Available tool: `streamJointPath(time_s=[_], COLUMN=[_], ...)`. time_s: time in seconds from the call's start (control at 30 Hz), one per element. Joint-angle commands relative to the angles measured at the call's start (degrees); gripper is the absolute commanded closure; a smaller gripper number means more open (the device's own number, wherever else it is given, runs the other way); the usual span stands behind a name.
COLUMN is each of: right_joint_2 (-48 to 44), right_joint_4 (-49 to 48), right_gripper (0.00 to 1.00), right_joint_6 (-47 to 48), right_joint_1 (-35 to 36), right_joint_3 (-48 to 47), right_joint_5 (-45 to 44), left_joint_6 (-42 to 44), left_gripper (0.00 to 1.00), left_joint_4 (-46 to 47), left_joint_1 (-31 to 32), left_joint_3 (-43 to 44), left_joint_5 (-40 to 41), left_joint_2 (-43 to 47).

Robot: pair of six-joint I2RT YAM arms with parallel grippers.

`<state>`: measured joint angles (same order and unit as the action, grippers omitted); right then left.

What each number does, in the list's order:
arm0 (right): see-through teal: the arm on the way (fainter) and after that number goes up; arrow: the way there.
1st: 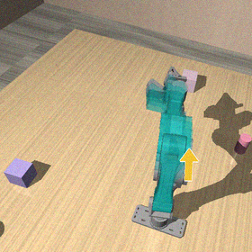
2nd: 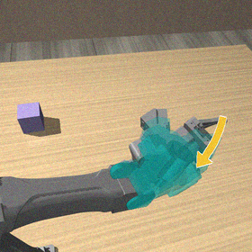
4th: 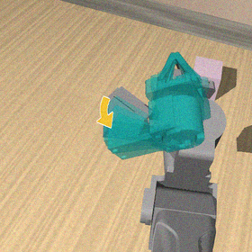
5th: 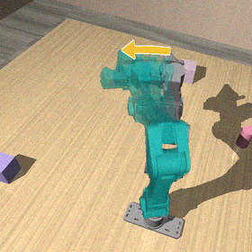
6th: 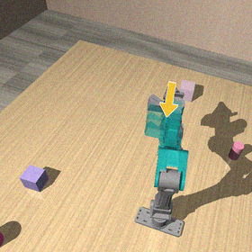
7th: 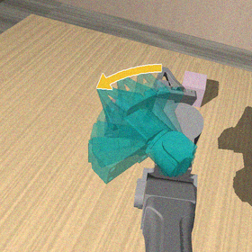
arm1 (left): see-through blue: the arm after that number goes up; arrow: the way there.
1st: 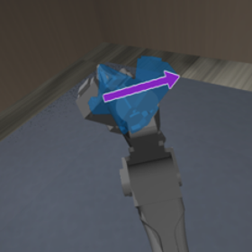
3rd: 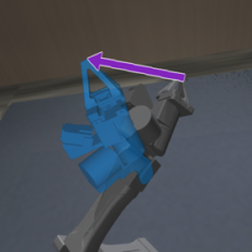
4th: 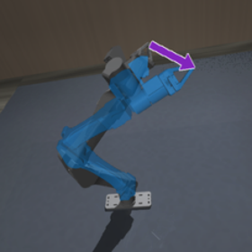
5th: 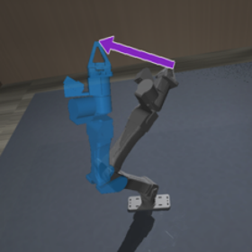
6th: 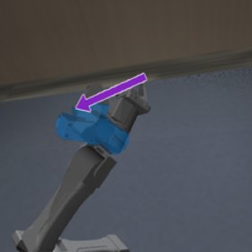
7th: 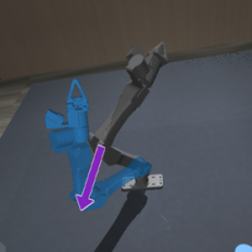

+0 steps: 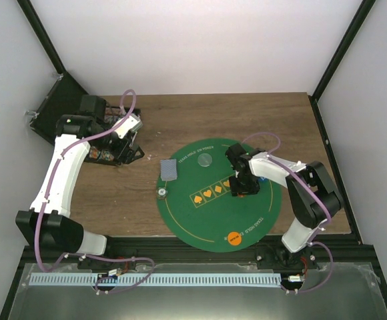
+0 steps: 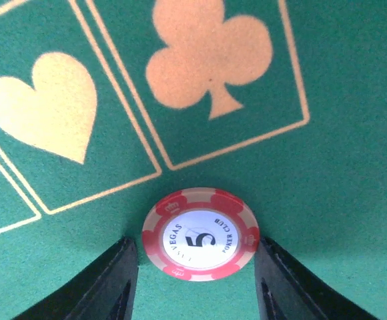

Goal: Distribute texas hold em gaming equipment

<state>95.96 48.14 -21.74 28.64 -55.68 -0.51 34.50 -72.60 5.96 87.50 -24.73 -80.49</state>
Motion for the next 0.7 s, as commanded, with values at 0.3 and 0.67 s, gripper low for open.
streamJointPath(time_s=[0.3, 0.67], right_joint_2=[-0.7, -5.3], right_joint_4=[-1.5, -0.5], right_gripper=[0.59, 0.61], right_joint_6=[-0.4, -0.2], right_joint_1=[0.0, -1.4], right_joint_3=[-1.5, -3.0], right_joint_5=[-4.4, -4.2], left_joint_6=[-0.1, -0.1], left_gripper=[0.08, 0.08], left_joint_4=[0.5, 0.9], left_joint_1=[-0.3, -0.4], left_joint_3=[-0.2, -0.8], left_joint_5=[-0.8, -0.3], left_joint_2=[0.1, 0.2])
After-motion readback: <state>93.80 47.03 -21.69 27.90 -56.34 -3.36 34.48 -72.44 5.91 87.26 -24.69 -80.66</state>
